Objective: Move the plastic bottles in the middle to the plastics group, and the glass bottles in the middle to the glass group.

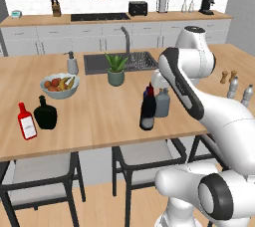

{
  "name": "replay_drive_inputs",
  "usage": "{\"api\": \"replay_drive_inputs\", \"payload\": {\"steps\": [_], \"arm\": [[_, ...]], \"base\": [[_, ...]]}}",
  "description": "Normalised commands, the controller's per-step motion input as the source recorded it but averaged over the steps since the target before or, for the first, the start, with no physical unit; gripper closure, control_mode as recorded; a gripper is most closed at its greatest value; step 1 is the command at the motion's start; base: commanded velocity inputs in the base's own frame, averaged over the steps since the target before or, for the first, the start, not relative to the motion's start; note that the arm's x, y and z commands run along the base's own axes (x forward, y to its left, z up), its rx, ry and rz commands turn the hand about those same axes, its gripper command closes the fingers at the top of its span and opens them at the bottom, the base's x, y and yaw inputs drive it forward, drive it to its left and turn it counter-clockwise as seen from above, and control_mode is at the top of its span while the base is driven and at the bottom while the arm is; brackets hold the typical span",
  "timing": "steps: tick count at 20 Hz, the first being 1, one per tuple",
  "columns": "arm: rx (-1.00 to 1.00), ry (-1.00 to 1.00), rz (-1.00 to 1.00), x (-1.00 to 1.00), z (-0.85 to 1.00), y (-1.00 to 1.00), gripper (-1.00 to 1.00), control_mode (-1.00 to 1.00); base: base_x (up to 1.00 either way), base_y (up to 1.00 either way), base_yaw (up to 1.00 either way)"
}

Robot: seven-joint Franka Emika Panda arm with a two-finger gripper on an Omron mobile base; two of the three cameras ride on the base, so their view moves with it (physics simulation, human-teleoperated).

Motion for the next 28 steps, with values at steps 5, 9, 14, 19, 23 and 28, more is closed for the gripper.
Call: {"api": "replay_drive_inputs", "payload": {"steps": [5, 9, 14, 19, 23, 28], "arm": [[0.00, 0.00, 0.00, 0.00, 0.00, 0.00, -1.00, -1.00], [0.00, 0.00, 0.00, 0.00, 0.00, 0.00, -1.00, -1.00], [-0.01, -0.02, -0.03, 0.14, 0.00, 0.10, -1.00, -1.00], [0.00, -0.01, -0.13, 0.26, 0.04, 0.05, -1.00, -1.00], [-0.01, 0.00, -0.13, 0.66, 0.02, 0.03, -1.00, -1.00], [-0.01, 0.00, -0.09, 0.29, 0.00, 0.06, -1.00, -1.00]], "base": [[0.00, 0.00, 0.00], [0.00, 0.00, 0.00], [0.00, 0.00, 0.00], [0.00, 0.00, 0.00], [0.00, 0.00, 0.00], [0.00, 0.00, 0.00]]}}
